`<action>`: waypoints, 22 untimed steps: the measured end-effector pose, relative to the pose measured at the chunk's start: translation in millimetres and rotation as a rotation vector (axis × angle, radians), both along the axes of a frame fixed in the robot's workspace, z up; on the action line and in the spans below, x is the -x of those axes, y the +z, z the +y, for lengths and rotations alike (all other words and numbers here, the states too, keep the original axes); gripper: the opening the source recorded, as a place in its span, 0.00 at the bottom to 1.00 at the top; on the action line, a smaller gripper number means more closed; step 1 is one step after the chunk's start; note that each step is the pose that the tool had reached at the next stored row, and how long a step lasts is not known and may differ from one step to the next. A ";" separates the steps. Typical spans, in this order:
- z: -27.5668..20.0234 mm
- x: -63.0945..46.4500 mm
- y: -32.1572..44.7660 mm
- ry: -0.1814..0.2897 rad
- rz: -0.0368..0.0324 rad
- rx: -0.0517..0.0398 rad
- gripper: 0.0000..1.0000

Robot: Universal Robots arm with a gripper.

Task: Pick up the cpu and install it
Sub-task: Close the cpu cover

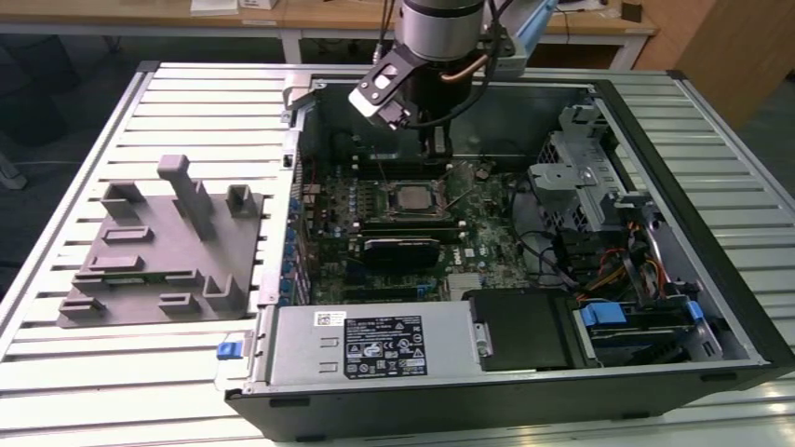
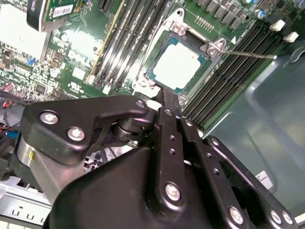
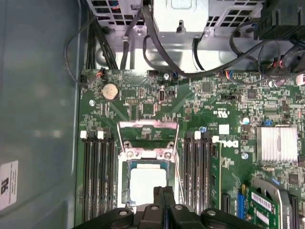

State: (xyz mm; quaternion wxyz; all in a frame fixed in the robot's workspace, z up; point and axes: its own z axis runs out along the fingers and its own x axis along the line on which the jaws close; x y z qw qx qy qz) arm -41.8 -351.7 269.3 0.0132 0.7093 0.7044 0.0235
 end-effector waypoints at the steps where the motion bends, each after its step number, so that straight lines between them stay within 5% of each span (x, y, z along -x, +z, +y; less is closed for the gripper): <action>1: 0.0 -1.8 0.0 0.000 0.0012 -0.0001 0.11; 22: -0.5 -8.0 2.4 -0.001 0.0029 -0.0006 0.11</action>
